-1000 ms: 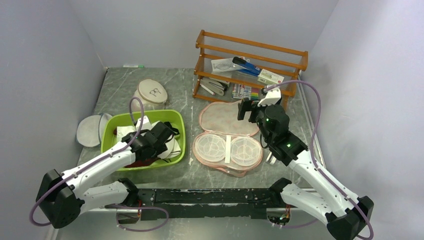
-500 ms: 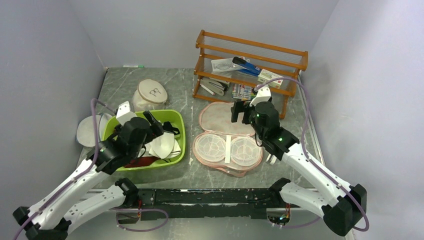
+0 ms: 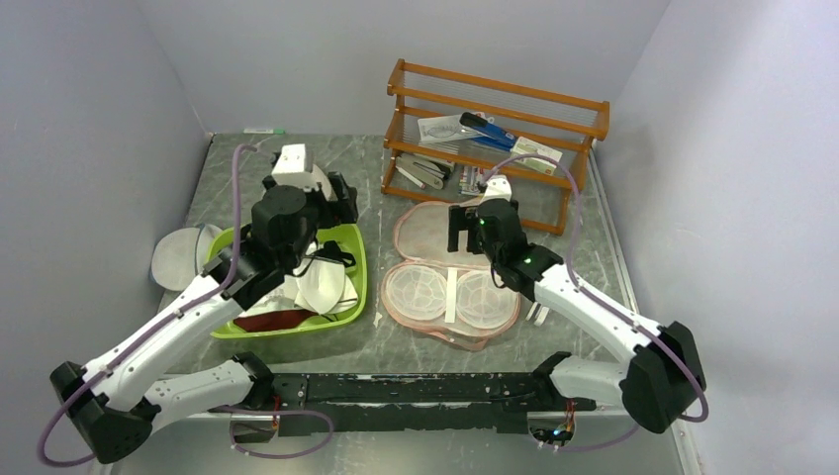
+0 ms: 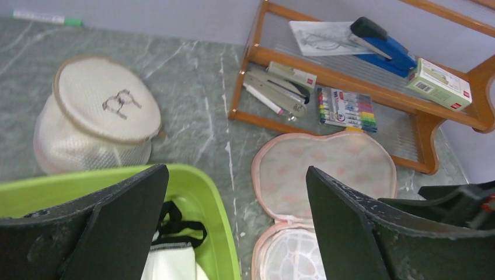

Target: Unzip the laundry bag and remove the bra

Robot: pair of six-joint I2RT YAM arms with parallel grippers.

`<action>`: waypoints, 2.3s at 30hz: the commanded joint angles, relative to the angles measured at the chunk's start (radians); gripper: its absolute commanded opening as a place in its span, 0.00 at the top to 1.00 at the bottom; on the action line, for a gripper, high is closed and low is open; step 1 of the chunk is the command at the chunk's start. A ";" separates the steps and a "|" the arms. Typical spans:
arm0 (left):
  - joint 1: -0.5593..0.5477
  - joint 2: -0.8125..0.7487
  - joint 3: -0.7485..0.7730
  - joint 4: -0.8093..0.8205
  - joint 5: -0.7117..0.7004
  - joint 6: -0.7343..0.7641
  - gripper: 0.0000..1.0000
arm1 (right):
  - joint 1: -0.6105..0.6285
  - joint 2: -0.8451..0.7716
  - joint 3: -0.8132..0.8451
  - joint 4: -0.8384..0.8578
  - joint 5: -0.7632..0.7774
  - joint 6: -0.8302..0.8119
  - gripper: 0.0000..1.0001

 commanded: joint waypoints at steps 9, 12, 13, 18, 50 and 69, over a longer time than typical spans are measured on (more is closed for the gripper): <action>0.007 0.036 0.007 0.239 0.053 0.367 0.00 | -0.046 0.332 0.259 -0.136 -0.069 0.061 0.00; 0.008 -0.005 -0.039 0.252 0.038 0.388 0.00 | -0.047 0.456 0.372 -0.182 -0.062 0.095 0.03; 0.007 -0.017 -0.042 0.245 0.035 0.399 0.01 | -0.047 0.497 0.410 -0.200 -0.043 0.127 0.04; 0.007 -0.074 -0.081 0.282 0.003 0.410 0.01 | -0.046 0.691 0.600 -0.308 0.105 0.411 0.03; 0.006 -0.117 -0.080 0.265 0.099 0.360 0.01 | -0.112 0.919 0.645 -0.202 0.522 0.828 0.39; 0.007 -0.120 -0.083 0.270 0.099 0.360 0.01 | -0.139 0.883 0.663 -0.288 0.471 0.932 0.80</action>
